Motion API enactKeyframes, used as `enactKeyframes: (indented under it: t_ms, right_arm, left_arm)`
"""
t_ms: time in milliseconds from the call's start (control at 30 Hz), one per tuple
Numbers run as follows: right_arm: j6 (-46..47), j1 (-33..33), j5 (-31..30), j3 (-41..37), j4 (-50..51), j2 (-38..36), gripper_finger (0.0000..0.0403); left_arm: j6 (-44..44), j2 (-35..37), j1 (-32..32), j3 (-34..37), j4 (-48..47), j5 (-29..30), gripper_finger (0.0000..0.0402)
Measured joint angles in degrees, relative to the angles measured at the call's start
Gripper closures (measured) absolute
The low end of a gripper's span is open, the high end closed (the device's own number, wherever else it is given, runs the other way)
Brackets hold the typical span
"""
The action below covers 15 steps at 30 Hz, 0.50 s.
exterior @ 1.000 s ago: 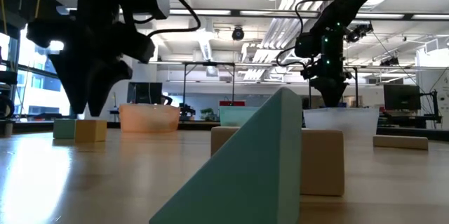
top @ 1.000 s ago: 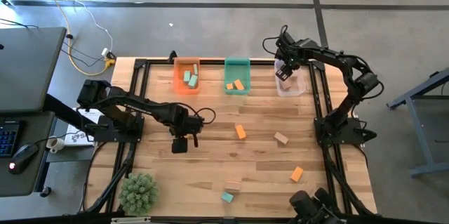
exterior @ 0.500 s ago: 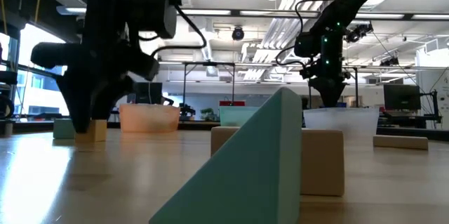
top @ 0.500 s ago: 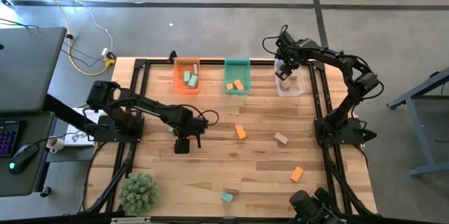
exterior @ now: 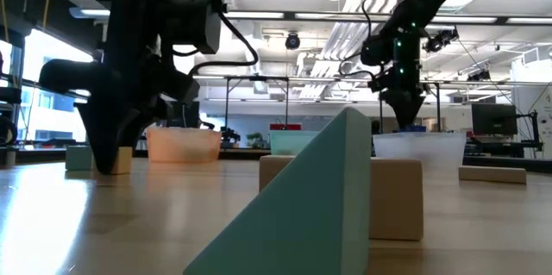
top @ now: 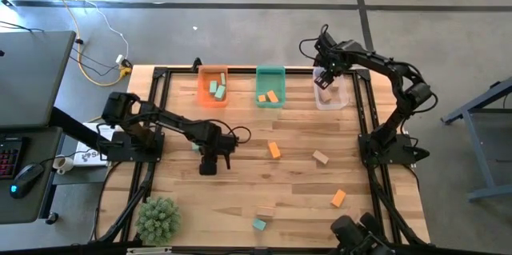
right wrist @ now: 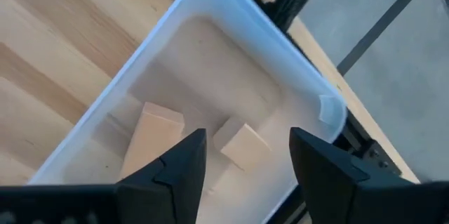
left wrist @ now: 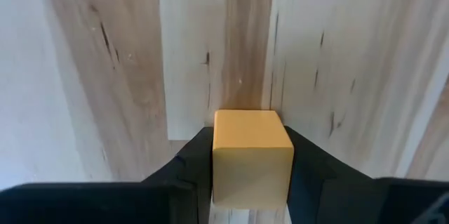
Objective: Sort & place blocks by color
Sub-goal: Put the yellow block into the blue bin
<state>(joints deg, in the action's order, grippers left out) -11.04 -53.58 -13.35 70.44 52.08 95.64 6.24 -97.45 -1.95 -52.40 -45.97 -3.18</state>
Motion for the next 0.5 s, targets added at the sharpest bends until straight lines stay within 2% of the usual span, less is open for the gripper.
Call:
enactKeyframes:
  t_ms: [200, 500]
  right_arm:
    - [4.83, 0.00, 4.60, 7.04, 6.13, -0.02, 0.0212]
    - [10.98, 1.43, 14.15, 17.33, 13.63, -0.04, 0.0212]
  left_arm:
    - [-5.83, 0.58, -3.82, 0.07, -0.02, -1.98, 0.0302]
    - [-11.74, 6.17, -15.62, -2.78, 4.80, -1.66, 0.0302]
